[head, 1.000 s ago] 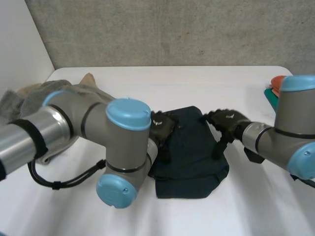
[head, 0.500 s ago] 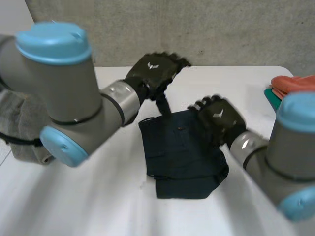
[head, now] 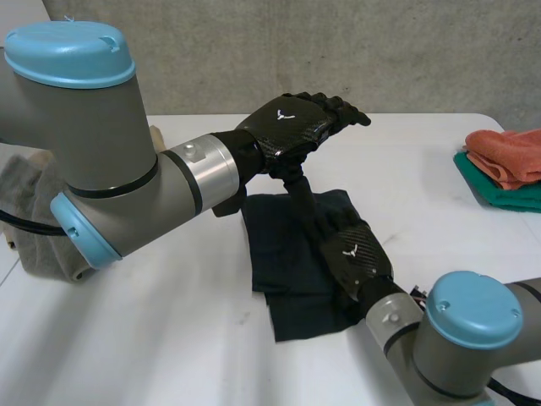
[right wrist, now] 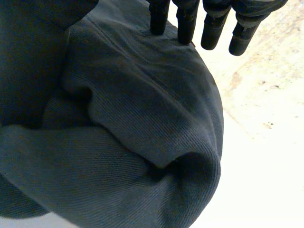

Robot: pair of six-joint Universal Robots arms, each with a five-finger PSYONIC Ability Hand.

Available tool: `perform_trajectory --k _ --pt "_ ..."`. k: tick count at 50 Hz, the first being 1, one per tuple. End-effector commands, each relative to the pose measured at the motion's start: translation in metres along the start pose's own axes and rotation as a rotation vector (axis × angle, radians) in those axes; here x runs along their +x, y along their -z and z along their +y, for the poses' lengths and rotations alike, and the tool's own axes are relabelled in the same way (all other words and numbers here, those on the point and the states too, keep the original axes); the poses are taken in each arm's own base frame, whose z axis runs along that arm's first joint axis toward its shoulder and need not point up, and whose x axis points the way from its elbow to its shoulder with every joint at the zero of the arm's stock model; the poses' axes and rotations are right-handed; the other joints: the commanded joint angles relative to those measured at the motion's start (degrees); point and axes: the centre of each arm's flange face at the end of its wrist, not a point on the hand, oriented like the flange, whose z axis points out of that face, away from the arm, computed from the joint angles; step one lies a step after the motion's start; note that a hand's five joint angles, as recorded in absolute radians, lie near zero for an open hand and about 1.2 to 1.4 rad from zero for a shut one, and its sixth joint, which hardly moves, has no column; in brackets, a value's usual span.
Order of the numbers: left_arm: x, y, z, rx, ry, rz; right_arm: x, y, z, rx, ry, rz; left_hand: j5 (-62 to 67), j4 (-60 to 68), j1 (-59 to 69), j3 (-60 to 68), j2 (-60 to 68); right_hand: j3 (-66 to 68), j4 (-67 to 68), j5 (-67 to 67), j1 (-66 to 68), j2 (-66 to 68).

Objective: Fold the laundry.

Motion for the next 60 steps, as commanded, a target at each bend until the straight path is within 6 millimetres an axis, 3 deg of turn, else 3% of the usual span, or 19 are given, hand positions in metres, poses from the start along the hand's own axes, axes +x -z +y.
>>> perform_trajectory --k 1,5,7,9,10,16,20,28,35,36,39,40,43,45,47,48,51,55,60 --pt "0.0 0.0 0.001 -0.002 0.004 0.0 0.002 -0.019 0.0 0.022 0.005 0.031 -1.0 0.7 1.1 -0.1 0.0 -2.2 -2.4 -2.7 -1.1 -1.1" --pt "0.0 0.0 0.001 -0.003 0.005 0.002 0.005 -0.028 -0.004 0.045 0.004 0.043 -1.0 0.7 1.1 -0.1 0.0 2.9 2.7 2.4 4.0 4.0" --pt "0.0 0.0 0.001 -0.003 0.005 0.002 0.007 -0.033 -0.007 0.06 0.005 0.05 -1.0 0.7 1.1 -0.1 0.0 14.8 14.6 14.3 15.9 15.9" --pt "0.0 0.0 0.001 0.0 0.004 0.001 0.008 -0.037 -0.008 0.065 0.003 0.053 -1.0 0.7 1.1 -0.1 0.0 40.6 40.4 40.1 41.7 41.7" --pt "0.0 0.0 0.0 0.001 0.003 0.001 0.009 -0.041 -0.009 0.075 0.0 0.058 -1.0 0.7 1.1 -0.1 0.0 67.5 67.4 67.0 68.6 68.6" --pt "-0.002 0.001 -0.002 0.004 0.003 -0.005 0.021 -0.052 -0.028 0.141 -0.005 0.097 -1.1 0.5 0.9 -0.3 -0.2 67.8 67.6 67.3 68.9 68.9" --pt "-0.003 0.002 -0.006 0.015 -0.003 -0.008 0.048 -0.065 -0.048 0.207 -0.006 0.177 -1.1 0.5 0.9 -0.3 -0.2 67.8 67.6 67.3 68.9 68.9" --pt "-0.002 0.003 -0.018 0.051 -0.024 -0.008 0.191 -0.084 -0.08 0.34 0.012 0.499 -1.1 0.5 0.9 -0.3 -0.2 67.8 67.6 67.3 68.9 68.9" --pt "0.0 0.008 -0.031 0.083 -0.033 -0.009 0.301 -0.073 -0.071 0.4 -0.003 0.703 -1.3 0.4 0.8 -0.5 -0.4 67.8 67.6 67.3 68.9 68.9" --pt "0.0 0.008 -0.031 0.082 -0.031 -0.008 0.323 -0.071 -0.065 0.421 -0.012 0.725 -1.3 0.4 0.8 -0.5 -0.4 67.8 67.6 67.3 68.9 68.9" --pt "0.002 0.008 -0.031 0.082 -0.029 -0.004 0.351 -0.073 -0.039 0.424 -0.02 0.733 -1.3 0.4 0.8 -0.5 -0.4 67.8 67.6 67.3 68.9 68.9" --pt "0.003 0.007 -0.03 0.081 -0.029 -0.002 0.367 -0.073 -0.019 0.415 -0.017 0.734 -1.3 0.4 0.8 -0.5 -0.4 67.8 67.6 67.3 68.9 68.9" --pt "0.003 0.007 -0.027 0.073 -0.024 -0.001 0.386 -0.073 0.015 0.378 -0.013 0.724 -1.3 0.4 0.8 -0.5 -0.4 67.8 67.6 67.3 68.9 68.9" --pt "0.005 0.007 -0.027 0.071 -0.023 0.004 0.399 -0.074 0.055 0.34 -0.014 0.701 -1.3 0.4 0.8 -0.5 -0.4 67.8 67.6 67.3 68.9 68.9" --pt "0.007 0.006 -0.025 0.067 -0.022 0.009 0.401 -0.077 0.083 0.317 -0.017 0.666 -1.3 0.4 0.8 -0.5 -0.4 67.8 67.6 67.3 68.9 68.9" --pt "0.007 0.006 -0.025 0.068 -0.022 0.01 0.398 -0.081 0.108 0.296 -0.026 0.617 -1.3 0.4 0.8 -0.5 -0.4 67.8 67.6 67.3 68.9 68.9" --pt "0.009 0.004 -0.022 0.061 -0.019 0.014 0.385 -0.084 0.149 0.245 -0.061 0.531 -1.3 0.4 0.8 -0.5 -0.4 67.8 67.6 67.3 68.9 68.9" --pt "0.009 0.003 -0.018 0.051 -0.011 0.017 0.375 -0.079 0.177 0.203 -0.092 0.467 -1.3 0.4 0.8 -0.5 -0.4 67.8 67.6 67.3 68.9 68.9" --pt "0.014 0.002 -0.015 0.045 -0.011 0.028 0.381 -0.063 0.184 0.181 -0.083 0.477 -1.1 0.5 0.9 -0.3 -0.2 67.8 67.6 67.3 68.9 68.9"
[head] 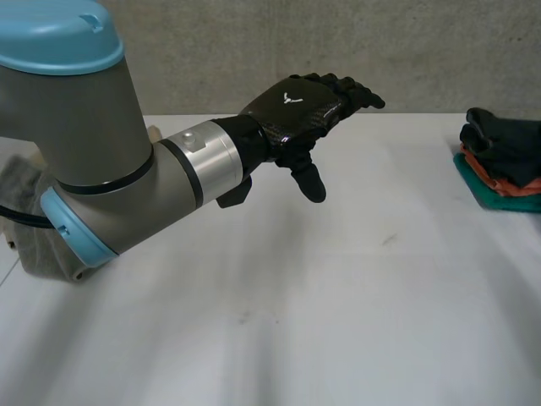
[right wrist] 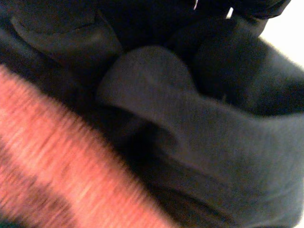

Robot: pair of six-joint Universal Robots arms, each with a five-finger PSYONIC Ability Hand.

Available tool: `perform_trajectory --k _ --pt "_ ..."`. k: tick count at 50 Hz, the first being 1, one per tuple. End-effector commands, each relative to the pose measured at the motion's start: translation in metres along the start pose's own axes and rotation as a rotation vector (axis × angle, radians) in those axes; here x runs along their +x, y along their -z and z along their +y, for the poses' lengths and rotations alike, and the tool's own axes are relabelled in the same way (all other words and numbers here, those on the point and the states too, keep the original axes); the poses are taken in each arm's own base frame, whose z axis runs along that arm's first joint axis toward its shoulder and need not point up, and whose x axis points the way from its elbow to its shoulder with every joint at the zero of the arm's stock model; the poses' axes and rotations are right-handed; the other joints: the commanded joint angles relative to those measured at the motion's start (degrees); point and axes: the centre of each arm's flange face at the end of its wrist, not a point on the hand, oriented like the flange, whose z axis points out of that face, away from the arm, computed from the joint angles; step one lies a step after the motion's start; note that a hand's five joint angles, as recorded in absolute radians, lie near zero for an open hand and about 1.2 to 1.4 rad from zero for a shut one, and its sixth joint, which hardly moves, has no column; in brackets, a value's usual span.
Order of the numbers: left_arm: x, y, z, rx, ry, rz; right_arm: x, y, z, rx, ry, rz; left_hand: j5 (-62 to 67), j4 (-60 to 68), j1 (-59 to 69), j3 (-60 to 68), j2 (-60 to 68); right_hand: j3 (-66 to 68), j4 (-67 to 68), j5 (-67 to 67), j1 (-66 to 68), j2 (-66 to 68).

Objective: Fold the laundry.

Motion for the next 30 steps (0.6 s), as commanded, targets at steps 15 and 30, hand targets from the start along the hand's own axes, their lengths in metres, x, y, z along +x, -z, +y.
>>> perform_trajectory --k 15,30 --pt "0.024 0.001 -0.004 0.004 0.002 0.053 0.051 0.025 -0.104 -0.097 0.02 0.193 -1.1 0.5 0.9 -0.3 -0.2 -57.6 -58.6 -57.8 -51.5 -57.2" --pt "0.03 0.021 -0.056 0.14 -0.037 0.038 -0.02 0.035 -0.258 -0.062 0.212 0.258 -0.8 0.9 1.3 0.0 0.2 -57.6 -58.6 -57.8 -51.5 -57.2"
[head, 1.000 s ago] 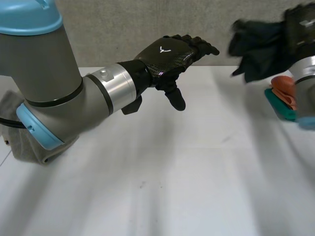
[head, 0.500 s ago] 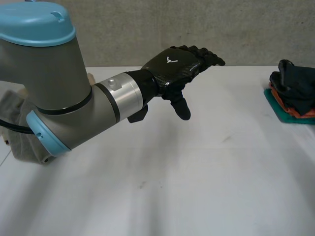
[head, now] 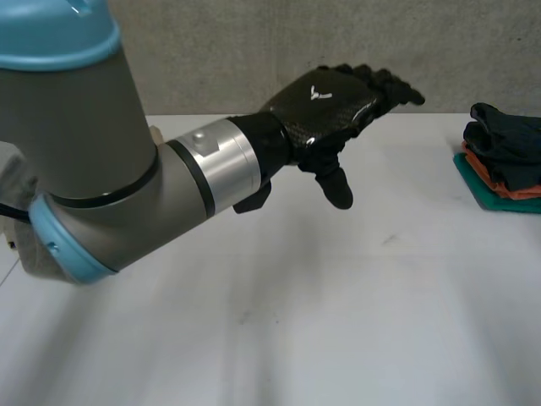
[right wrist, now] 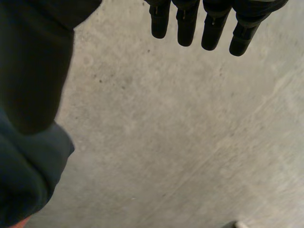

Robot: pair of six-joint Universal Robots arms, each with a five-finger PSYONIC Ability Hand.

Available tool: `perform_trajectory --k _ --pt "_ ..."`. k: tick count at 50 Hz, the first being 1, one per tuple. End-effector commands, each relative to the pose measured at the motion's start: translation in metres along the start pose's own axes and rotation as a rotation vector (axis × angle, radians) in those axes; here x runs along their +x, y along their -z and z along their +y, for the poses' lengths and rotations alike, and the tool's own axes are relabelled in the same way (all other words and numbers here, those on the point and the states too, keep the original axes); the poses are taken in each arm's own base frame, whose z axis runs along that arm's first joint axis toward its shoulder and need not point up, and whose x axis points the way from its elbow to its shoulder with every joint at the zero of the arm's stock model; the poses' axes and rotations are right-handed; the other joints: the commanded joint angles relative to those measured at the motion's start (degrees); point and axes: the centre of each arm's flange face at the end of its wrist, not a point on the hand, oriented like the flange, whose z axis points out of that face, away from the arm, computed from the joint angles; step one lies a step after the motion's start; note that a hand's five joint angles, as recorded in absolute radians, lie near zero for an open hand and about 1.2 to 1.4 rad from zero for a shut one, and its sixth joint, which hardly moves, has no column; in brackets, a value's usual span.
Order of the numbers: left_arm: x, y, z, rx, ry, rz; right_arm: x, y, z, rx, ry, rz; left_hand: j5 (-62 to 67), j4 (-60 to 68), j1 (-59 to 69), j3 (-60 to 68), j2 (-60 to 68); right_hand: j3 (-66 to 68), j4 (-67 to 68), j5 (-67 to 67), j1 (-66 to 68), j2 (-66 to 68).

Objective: Fold the laundry.

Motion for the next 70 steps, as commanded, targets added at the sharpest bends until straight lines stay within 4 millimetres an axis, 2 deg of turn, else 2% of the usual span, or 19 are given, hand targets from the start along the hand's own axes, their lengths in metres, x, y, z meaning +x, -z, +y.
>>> perform_trajectory --k 1,3,6,11,12,15,18,19,23,27,30,32,41,52,53,54,55,60,70 --pt "-0.003 0.013 -0.037 0.103 -0.022 -0.033 -0.07 0.05 -0.096 0.217 -0.007 -0.137 -0.8 0.9 1.3 0.0 0.2 -2.2 -2.4 -2.7 -3.2 -2.1" --pt "-0.008 0.016 -0.044 0.13 -0.017 -0.066 -0.102 0.08 -0.117 0.304 -0.037 -0.245 -0.6 1.0 1.4 0.2 0.3 -2.2 -2.4 -2.7 -3.2 -2.1" --pt "-0.041 0.026 -0.053 0.165 -0.016 -0.233 -0.138 0.123 -0.131 0.402 -0.057 -0.405 -0.6 1.0 1.4 0.2 0.3 -2.2 -2.4 -2.7 -3.2 -2.1" --pt "-0.126 0.063 -0.043 0.122 -0.054 -0.621 -0.182 0.187 -0.12 0.441 -0.058 -0.662 -1.1 0.5 0.9 -0.3 -0.2 -2.2 -2.4 -2.7 -3.2 -2.1" --pt "-0.153 0.077 -0.029 0.07 -0.081 -0.733 -0.187 0.197 -0.116 0.434 -0.058 -0.701 -1.5 0.2 0.6 -0.6 -0.5 -2.2 -2.4 -2.7 -3.2 -2.1" --pt "-0.187 0.099 -0.007 -0.03 -0.148 -0.861 -0.204 0.227 -0.099 0.381 -0.053 -0.802 -1.5 0.2 0.6 -0.6 -0.5 -2.2 -2.4 -2.7 -3.2 -2.1" --pt "-0.225 0.113 0.036 -0.204 -0.233 -0.927 -0.214 0.245 -0.078 0.31 -0.042 -0.859 -1.5 0.2 0.6 -0.6 -0.5 -2.2 -2.4 -2.7 -3.2 -2.1" --pt "-0.244 0.118 0.063 -0.289 -0.274 -0.944 -0.216 0.248 -0.072 0.289 -0.04 -0.873 -1.5 0.2 0.6 -0.6 -0.5 -2.2 -2.4 -2.7 -3.2 -2.1" --pt "-0.285 0.128 0.124 -0.443 -0.37 -0.965 -0.224 0.258 -0.048 0.197 -0.018 -0.904 -1.5 0.2 0.6 -0.6 -0.5 -2.2 -2.4 -2.7 -3.2 -2.1" --pt "-0.32 0.14 0.174 -0.511 -0.41 -0.99 -0.225 0.264 -0.032 0.127 0.018 -0.902 -1.3 0.4 0.8 -0.5 -0.4 -2.2 -2.4 -2.7 -3.2 -2.1" --pt "-0.33 0.142 0.198 -0.517 -0.393 -0.958 -0.223 0.264 -0.025 0.097 0.033 -0.889 1.9 3.5 3.9 2.7 2.8 -2.2 -2.4 -2.7 -3.2 -2.1" --pt "-0.332 0.138 0.209 -0.496 -0.381 -0.899 -0.223 0.265 -0.024 0.095 0.034 -0.892 15.0 16.6 17.0 15.8 15.9 -2.2 -2.4 -2.7 -3.2 -2.1" --pt "-0.319 0.122 0.203 -0.39 -0.303 -0.787 -0.222 0.268 -0.019 0.079 0.035 -0.897 67.1 68.8 69.2 67.9 68.1 -2.2 -2.4 -2.7 -3.2 -2.1" --pt "-0.296 0.11 0.096 -0.094 -0.23 -0.807 -0.213 0.254 -0.017 0.068 0.035 -0.851 67.1 68.8 69.2 68.0 68.1 -2.2 -2.4 -2.7 -3.2 -2.1" --pt "-0.296 0.11 0.092 -0.067 -0.215 -0.81 -0.213 0.254 -0.017 0.068 0.035 -0.85 36.5 38.2 38.6 37.4 37.5 -2.2 -2.4 -2.7 -3.2 -2.1" --pt "-0.296 0.11 0.091 -0.058 -0.21 -0.813 -0.213 0.254 -0.017 0.067 0.035 -0.848 20.7 22.4 22.8 21.6 21.7 -2.2 -2.4 -2.7 -3.2 -2.1" --pt "-0.296 0.109 0.092 -0.053 -0.206 -0.81 -0.213 0.254 -0.016 0.066 0.035 -0.849 12.4 14.1 14.5 13.2 13.4 -2.2 -2.4 -2.7 -3.2 -2.1" --pt "-0.305 0.111 0.118 -0.093 -0.174 -0.818 -0.213 0.255 -0.015 0.06 0.034 -0.853 7.1 8.8 9.2 8.0 8.1 -2.2 -2.4 -2.7 -3.2 -2.1" --pt "-0.331 0.119 0.192 -0.23 -0.175 -0.834 -0.214 0.254 -0.013 0.054 0.034 -0.851 9.3 11.0 11.4 10.1 10.2 -2.2 -2.4 -2.7 -3.2 -2.1"
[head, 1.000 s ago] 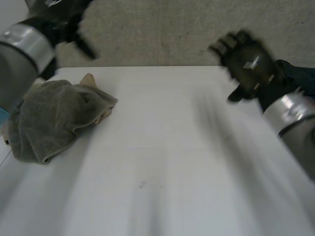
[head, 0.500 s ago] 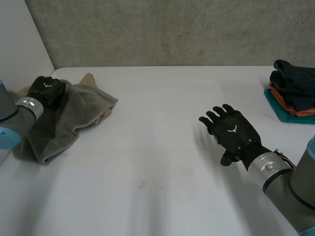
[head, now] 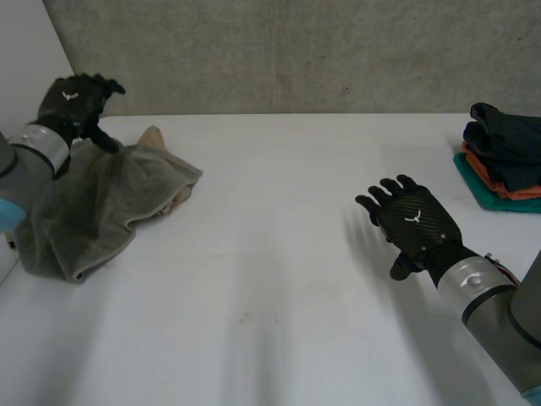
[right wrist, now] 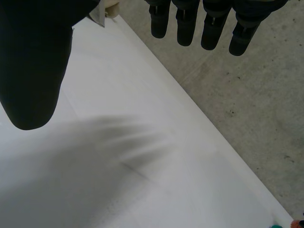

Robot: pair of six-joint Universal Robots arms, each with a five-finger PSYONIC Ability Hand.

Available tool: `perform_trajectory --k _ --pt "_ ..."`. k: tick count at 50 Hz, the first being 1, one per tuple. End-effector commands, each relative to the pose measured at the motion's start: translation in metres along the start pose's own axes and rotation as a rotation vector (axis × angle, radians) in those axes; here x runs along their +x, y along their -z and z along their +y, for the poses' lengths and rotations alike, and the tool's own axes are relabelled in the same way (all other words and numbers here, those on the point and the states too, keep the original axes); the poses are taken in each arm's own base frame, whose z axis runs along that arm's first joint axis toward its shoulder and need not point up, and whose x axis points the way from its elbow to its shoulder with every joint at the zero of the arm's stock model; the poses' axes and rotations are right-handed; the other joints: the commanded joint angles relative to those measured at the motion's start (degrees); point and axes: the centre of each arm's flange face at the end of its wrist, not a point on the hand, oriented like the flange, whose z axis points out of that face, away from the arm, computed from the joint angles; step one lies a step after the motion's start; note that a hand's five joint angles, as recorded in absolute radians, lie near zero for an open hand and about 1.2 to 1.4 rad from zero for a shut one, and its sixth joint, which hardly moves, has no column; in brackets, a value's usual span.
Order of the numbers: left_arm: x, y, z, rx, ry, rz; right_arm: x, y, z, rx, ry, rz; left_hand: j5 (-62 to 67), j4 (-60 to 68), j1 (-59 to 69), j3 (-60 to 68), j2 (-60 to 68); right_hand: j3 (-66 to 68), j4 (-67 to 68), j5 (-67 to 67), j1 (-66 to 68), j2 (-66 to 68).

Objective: Fold the laundry.

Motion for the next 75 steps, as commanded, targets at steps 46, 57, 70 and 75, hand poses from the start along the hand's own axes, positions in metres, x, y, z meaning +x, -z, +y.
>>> perform_trajectory --k 46,57,70,75 --pt "0.32 0.134 -0.036 -0.082 0.367 0.732 0.064 -0.006 0.019 -0.089 -0.02 0.271 60.6 60.2 59.8 59.6 59.8 -2.2 -2.4 -2.7 -3.2 -2.1" --pt "0.293 0.134 -0.084 0.025 0.374 0.684 0.063 -0.006 0.017 -0.085 -0.02 0.256 7.6 7.3 6.9 6.7 6.9 -2.2 -2.4 -2.7 -3.2 -2.1" --pt "0.153 0.12 -0.083 -0.04 0.271 0.326 0.038 0.011 -0.008 -0.2 -0.065 0.073 3.2 2.9 2.5 2.3 2.5 -2.2 -2.4 -2.7 -3.2 -2.1" --pt "0.137 0.141 -0.04 -0.241 0.12 0.292 0.024 0.036 -0.017 -0.366 -0.129 -0.065 3.6 3.2 2.8 2.6 2.8 -2.2 -2.4 -2.7 -3.2 -2.1"
